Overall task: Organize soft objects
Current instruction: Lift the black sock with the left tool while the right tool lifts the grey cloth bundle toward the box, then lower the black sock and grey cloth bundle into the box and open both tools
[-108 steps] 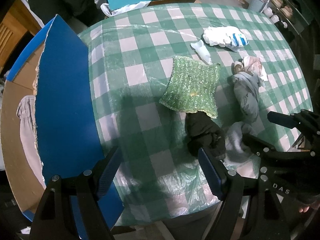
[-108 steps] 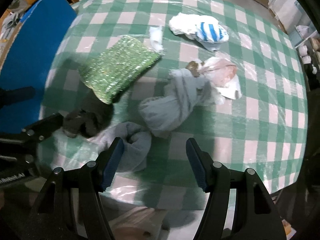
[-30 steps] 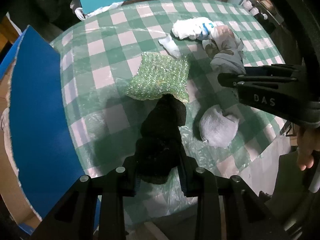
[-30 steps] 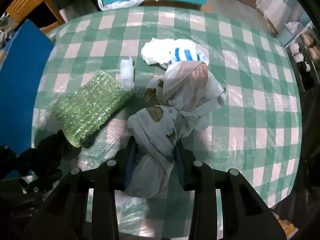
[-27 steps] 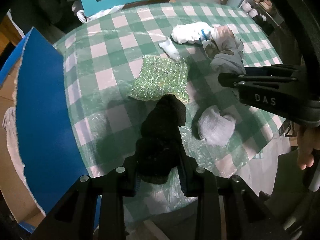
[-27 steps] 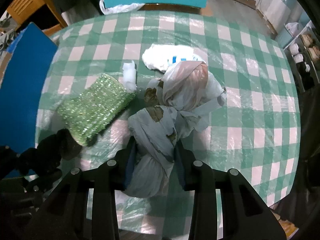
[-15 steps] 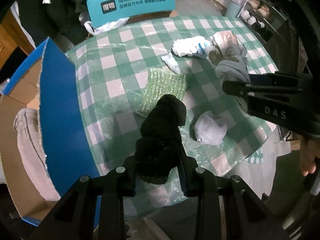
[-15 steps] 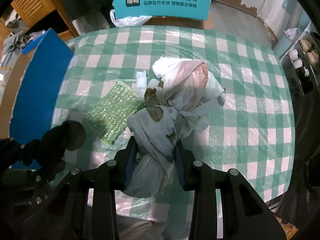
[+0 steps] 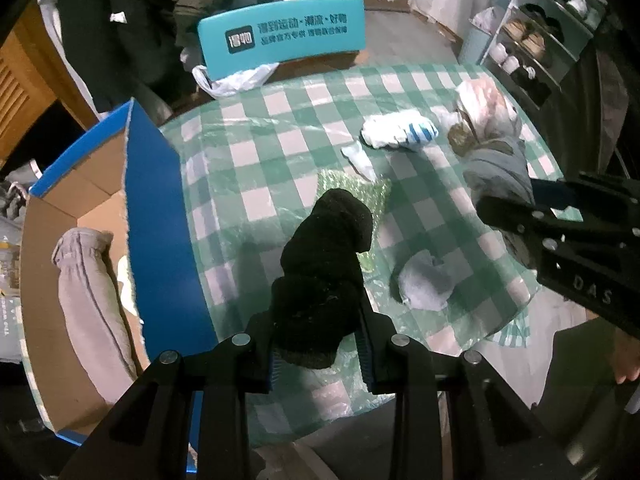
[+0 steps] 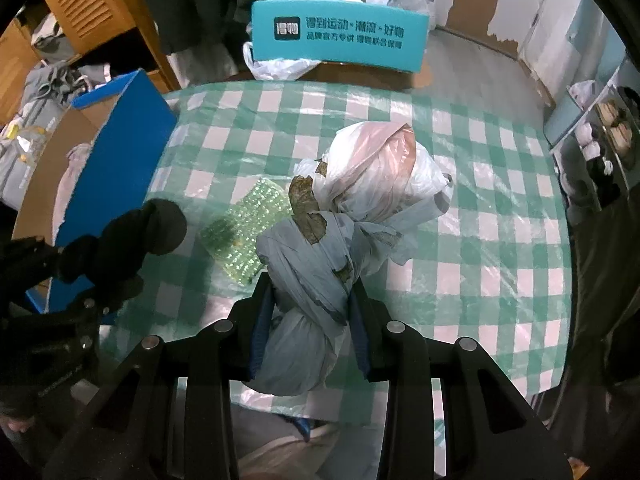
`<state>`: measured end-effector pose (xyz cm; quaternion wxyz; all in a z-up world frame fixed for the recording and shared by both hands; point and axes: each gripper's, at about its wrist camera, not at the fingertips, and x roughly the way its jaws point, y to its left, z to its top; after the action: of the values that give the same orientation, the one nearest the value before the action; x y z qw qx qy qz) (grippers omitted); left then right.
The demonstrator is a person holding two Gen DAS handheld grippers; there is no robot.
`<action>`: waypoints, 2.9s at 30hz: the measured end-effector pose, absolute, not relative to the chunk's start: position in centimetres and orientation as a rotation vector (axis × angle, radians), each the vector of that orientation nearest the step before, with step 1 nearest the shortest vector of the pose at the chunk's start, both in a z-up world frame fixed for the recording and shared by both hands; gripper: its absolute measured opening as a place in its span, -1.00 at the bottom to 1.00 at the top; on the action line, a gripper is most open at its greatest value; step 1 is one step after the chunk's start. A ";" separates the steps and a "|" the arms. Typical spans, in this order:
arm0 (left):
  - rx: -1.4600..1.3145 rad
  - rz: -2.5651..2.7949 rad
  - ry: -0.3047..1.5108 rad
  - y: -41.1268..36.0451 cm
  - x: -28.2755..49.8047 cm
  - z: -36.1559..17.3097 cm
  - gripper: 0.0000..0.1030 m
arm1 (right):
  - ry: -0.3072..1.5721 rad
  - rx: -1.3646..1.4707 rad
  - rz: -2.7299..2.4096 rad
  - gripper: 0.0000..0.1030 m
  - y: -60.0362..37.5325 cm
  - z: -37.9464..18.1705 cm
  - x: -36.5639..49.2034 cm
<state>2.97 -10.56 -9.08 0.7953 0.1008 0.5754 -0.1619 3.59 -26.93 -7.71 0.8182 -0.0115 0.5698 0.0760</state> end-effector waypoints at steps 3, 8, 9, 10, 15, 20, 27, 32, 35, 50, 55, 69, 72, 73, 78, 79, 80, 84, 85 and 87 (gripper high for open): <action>0.213 -0.342 1.220 -10.4 3.1 -8.5 -0.40 | 1.198 -0.027 0.171 -0.34 -26.7 -7.1 3.5; 0.210 -0.330 1.197 -10.1 3.3 -7.7 -0.40 | 1.172 -0.036 0.185 -0.34 -26.3 -6.1 3.3; 0.209 -0.328 1.192 -10.1 3.3 -7.5 -0.40 | 1.167 -0.038 0.187 -0.34 -26.2 -5.9 3.3; 0.207 -0.326 1.186 -10.0 3.3 -7.3 -0.40 | 1.162 -0.039 0.190 -0.34 -26.1 -5.7 3.3; 0.207 -0.320 1.159 -9.9 3.3 -6.4 -0.40 | 1.140 -0.047 0.202 -0.34 -25.8 -4.9 3.2; 0.205 -0.315 1.136 -9.7 3.3 -5.4 -0.40 | 1.121 -0.046 0.213 -0.34 -25.5 -4.2 3.1; 0.193 -0.306 1.115 -9.2 3.4 -4.6 -0.40 | 1.104 -0.047 0.231 -0.34 -24.9 -3.5 3.1; 0.179 -0.297 1.104 -8.6 3.6 -4.0 -0.40 | 1.092 -0.050 0.250 -0.34 -24.0 -2.9 3.3; 0.174 -0.287 1.094 -8.0 3.6 -3.7 -0.40 | 1.083 -0.053 0.264 -0.34 -23.3 -2.5 3.3; 0.139 -0.204 1.063 -3.7 3.6 -2.7 -0.40 | 1.068 -0.081 0.343 -0.34 -18.9 -1.6 4.3; 0.126 -0.180 1.057 -2.1 3.6 -2.6 -0.40 | 1.065 -0.088 0.372 -0.34 -17.2 -1.4 4.8; 0.083 -0.102 1.053 2.7 3.3 -2.6 -0.40 | 1.070 -0.114 0.448 -0.34 -11.9 -1.4 5.9; 0.071 -0.086 1.058 3.7 3.2 -2.8 -0.40 | 1.072 -0.123 0.464 -0.34 -10.7 -1.5 6.1; 0.068 -0.082 1.059 4.0 3.2 -2.9 -0.40 | 1.072 -0.124 0.469 -0.34 -10.4 -1.5 6.1; 0.058 -0.052 1.063 5.8 3.1 -3.2 -0.40 | 1.085 -0.131 0.498 -0.34 -8.6 -1.9 6.6; 0.055 -0.045 1.064 6.2 3.1 -3.3 -0.40 | 1.087 -0.132 0.501 -0.34 -8.3 -2.0 6.7; 0.051 -0.042 1.066 6.6 3.1 -3.4 -0.40 | 1.091 -0.134 0.506 -0.34 -7.8 -2.1 6.8; 0.040 -0.021 1.077 7.8 3.1 -3.9 -0.40 | 1.112 -0.131 0.523 -0.34 -6.6 -2.8 7.2; 0.038 -0.017 1.078 8.0 3.1 -4.0 -0.40 | 1.116 -0.129 0.528 -0.34 -6.2 -2.9 7.3; 0.039 -0.004 1.079 8.5 3.0 -4.2 -0.40 | 1.124 -0.131 0.534 -0.34 -5.6 -3.2 7.5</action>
<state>3.03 8.54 -4.16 0.8577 0.0185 0.5138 -0.0020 7.45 -5.65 -3.16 0.8107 -0.0612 0.5259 0.2499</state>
